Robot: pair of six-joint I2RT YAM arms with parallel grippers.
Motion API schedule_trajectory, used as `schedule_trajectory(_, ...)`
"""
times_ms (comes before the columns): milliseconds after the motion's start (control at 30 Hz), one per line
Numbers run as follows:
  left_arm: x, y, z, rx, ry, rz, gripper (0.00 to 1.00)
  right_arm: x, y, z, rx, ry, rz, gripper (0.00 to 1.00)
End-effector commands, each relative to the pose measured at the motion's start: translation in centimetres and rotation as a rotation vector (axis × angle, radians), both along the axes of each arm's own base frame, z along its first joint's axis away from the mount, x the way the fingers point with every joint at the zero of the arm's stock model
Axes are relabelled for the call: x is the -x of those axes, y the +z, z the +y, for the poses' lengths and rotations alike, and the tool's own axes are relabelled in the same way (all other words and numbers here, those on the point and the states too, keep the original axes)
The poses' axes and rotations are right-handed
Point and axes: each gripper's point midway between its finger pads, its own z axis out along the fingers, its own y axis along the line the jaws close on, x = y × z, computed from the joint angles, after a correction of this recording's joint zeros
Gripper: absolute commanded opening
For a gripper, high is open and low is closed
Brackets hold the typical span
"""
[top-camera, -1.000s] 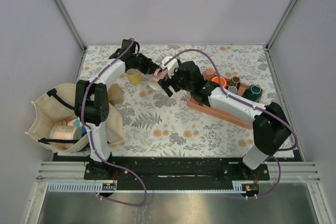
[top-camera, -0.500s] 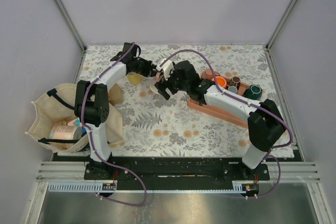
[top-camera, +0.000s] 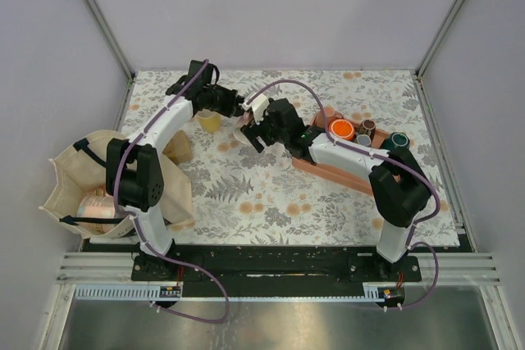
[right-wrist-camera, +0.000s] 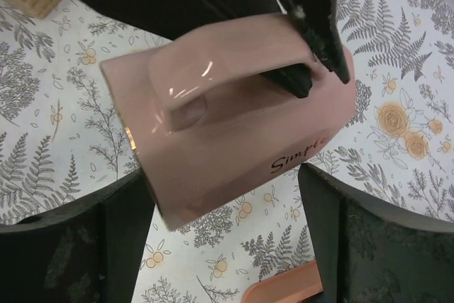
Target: Turn the mug right side up
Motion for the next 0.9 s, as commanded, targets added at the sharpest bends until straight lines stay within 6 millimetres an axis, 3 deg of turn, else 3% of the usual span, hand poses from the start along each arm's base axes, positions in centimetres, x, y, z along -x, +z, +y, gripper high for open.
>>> schedule_trajectory(0, 1.2, 4.2, -0.1, 0.087, 0.136, 0.129, 0.00, -2.1, 2.9, 0.6, -0.075, -0.105, -0.079, 0.84)
schedule_trajectory(100, 1.9, 3.8, 0.0, 0.067, 0.148, 0.154, 0.00, -3.7, 4.0, -0.5, -0.087, -0.206, -0.137, 0.69)
schedule_trajectory(167, 2.5, 3.2, 0.3, 0.046, 0.154, 0.172, 0.00, -4.0, 4.9, -0.1, -0.116, -0.204, -0.160, 0.46)
schedule_trajectory(200, 2.8, 2.4, 0.4, 0.028, 0.155, 0.187, 0.01, -4.1, 5.4, 0.2, -0.135, -0.198, -0.164, 0.30)
schedule_trajectory(267, 3.0, 1.5, 0.8, -0.003, 0.155, 0.191, 0.19, -3.9, 5.8, 0.6, -0.155, -0.186, -0.155, 0.05)
schedule_trajectory(300, 2.9, 1.1, 1.1, -0.017, 0.153, 0.186, 0.28, -3.9, 5.8, 0.7, -0.160, -0.185, -0.145, 0.00)
schedule_trajectory(367, 2.5, 0.7, 1.5, -0.041, 0.150, 0.161, 0.46, -3.8, 5.4, 0.5, -0.158, -0.207, -0.117, 0.00)
schedule_trajectory(500, -0.1, 2.0, 3.4, -0.105, 0.143, -0.014, 0.66, -3.5, 4.6, -1.0, -0.135, -0.254, -0.032, 0.00)
schedule_trajectory(733, -3.8, 5.0, 6.5, -0.288, 0.016, -0.376, 0.68, -2.2, 4.6, -4.4, -0.082, -0.374, 0.137, 0.00)
schedule_trajectory(800, -5.0, 5.8, 7.2, -0.425, -0.086, -0.532, 0.76, -2.7, 4.6, -5.9, -0.090, -0.462, 0.191, 0.00)
schedule_trajectory(867, -5.1, 6.6, 7.3, -0.618, -0.251, -0.679, 0.77, -3.4, 4.5, -7.6, -0.089, -0.565, 0.216, 0.00)
